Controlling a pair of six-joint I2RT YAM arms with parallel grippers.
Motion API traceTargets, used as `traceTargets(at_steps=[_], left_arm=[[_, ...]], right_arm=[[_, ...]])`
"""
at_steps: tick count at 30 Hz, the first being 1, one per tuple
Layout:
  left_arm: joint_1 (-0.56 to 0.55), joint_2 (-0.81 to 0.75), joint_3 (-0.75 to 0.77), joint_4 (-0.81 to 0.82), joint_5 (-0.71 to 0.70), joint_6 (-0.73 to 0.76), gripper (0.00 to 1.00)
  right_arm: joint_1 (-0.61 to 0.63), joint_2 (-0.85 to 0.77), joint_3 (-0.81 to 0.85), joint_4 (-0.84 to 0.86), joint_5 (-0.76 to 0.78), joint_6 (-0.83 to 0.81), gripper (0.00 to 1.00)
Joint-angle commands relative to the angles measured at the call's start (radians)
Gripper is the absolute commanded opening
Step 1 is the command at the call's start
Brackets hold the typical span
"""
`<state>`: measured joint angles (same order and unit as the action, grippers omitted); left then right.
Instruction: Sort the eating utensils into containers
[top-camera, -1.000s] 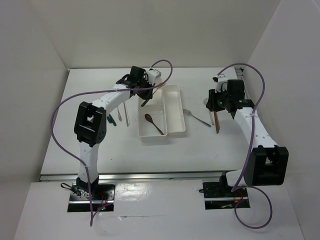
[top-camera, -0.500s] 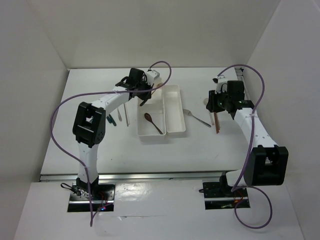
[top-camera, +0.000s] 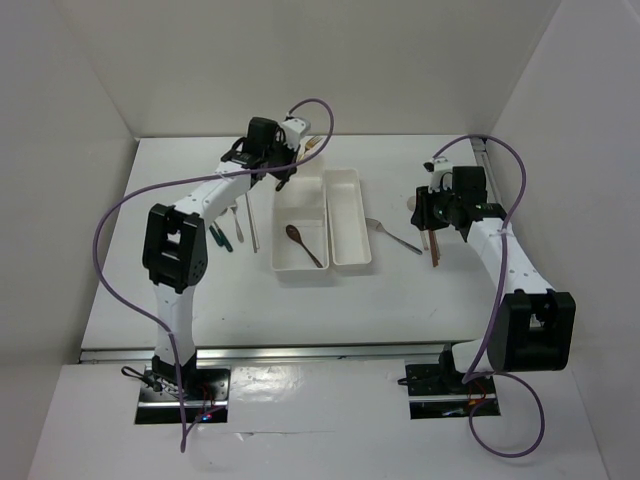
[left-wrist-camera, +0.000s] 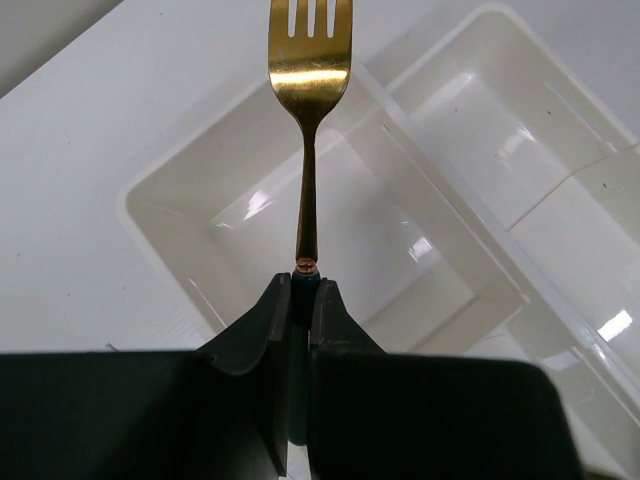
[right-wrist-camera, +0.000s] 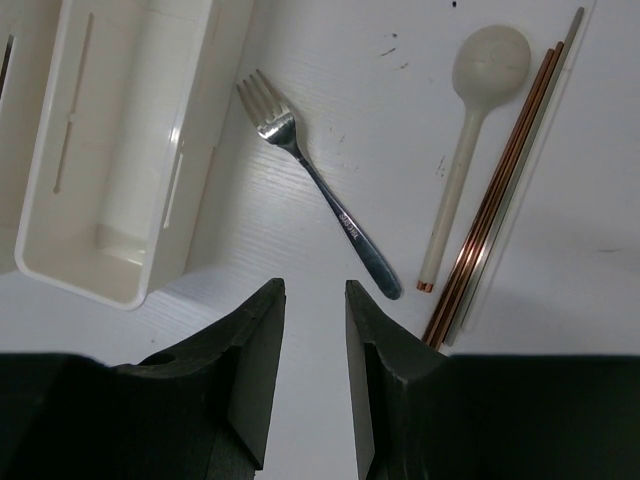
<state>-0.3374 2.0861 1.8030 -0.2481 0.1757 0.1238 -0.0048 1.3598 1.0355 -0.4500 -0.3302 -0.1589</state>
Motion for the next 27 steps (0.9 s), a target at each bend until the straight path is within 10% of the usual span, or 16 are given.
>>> traceTargets(at_steps=[1, 14, 17, 20, 27], left_arm=[[0.0, 0.026, 0.015, 0.035, 0.001, -0.006, 0.0], [0.0, 0.055, -0.036, 0.044, 0.001, -0.035, 0.0], [-0.011, 0.066, -0.004, -0.016, -0.034, -0.035, 0.18], [-0.02, 0.043, -0.034, -0.033, -0.067, -0.001, 0.67], [-0.02, -0.066, -0.045, 0.006, -0.102, -0.062, 0.75]], right_arm=[[-0.008, -0.031, -0.014, 0.004, -0.015, -0.005, 0.38], [-0.008, -0.022, -0.014, 0.013, -0.015, -0.014, 0.38], [-0.008, -0.022, -0.014, 0.013, -0.015, -0.014, 0.38], [-0.008, -0.012, -0.014, 0.022, -0.015, -0.014, 0.42], [-0.008, 0.007, -0.014, 0.073, -0.015, 0.004, 0.47]])
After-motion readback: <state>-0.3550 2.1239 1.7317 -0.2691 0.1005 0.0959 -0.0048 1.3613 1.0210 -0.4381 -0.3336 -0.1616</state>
